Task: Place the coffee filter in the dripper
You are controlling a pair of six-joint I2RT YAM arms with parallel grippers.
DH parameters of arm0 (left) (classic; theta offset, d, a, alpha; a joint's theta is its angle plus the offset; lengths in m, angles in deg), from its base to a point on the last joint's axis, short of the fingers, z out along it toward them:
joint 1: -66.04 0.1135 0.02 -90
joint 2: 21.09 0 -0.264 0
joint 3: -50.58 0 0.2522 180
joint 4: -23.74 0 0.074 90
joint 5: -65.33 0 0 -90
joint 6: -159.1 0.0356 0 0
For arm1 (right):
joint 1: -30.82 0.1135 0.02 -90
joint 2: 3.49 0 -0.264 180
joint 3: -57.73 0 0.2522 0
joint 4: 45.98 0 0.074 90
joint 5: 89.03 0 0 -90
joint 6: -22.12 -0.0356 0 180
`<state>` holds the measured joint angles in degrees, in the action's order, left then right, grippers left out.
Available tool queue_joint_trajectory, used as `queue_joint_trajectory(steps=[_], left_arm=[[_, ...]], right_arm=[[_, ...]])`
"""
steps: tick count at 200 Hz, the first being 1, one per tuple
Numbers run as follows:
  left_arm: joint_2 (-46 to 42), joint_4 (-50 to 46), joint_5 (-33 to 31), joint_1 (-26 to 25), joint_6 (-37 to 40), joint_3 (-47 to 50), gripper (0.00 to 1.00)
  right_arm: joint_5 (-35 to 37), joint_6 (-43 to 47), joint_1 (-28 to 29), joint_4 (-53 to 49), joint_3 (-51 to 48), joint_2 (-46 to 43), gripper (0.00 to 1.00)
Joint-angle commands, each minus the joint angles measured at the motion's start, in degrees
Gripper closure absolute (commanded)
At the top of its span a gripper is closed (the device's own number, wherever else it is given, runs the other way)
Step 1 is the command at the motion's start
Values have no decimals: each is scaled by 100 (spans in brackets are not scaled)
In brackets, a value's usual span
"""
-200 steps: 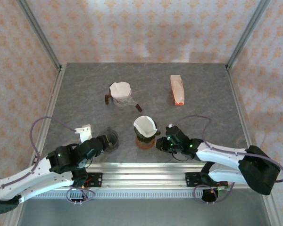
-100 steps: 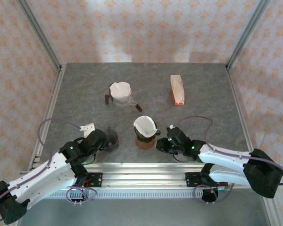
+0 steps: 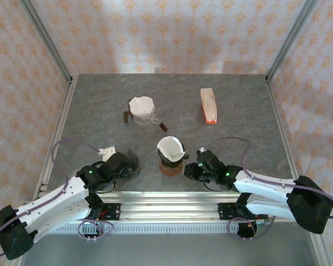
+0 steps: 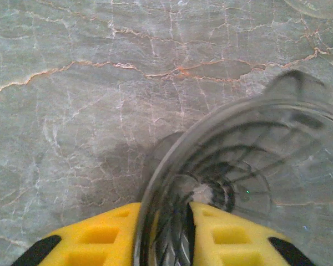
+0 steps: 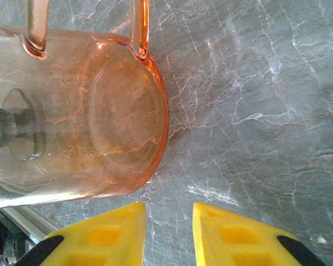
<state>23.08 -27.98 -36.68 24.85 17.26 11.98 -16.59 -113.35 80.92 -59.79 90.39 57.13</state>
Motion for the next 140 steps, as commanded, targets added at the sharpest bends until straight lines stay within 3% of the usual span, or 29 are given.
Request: queue_joint_trajectory(steps=[1, 52, 140], left_arm=[[57, 124, 8, 58, 98, 58, 81], [-30, 76, 159, 81, 139, -18, 100], [-432, -251, 524, 80, 67, -276, 100]], right_arm=[[135, -69, 34, 5, -76, -103, 71], [-13, -109, 34, 155, -86, -69, 70], [-701, -392, 12, 1872, -137, 908, 75]])
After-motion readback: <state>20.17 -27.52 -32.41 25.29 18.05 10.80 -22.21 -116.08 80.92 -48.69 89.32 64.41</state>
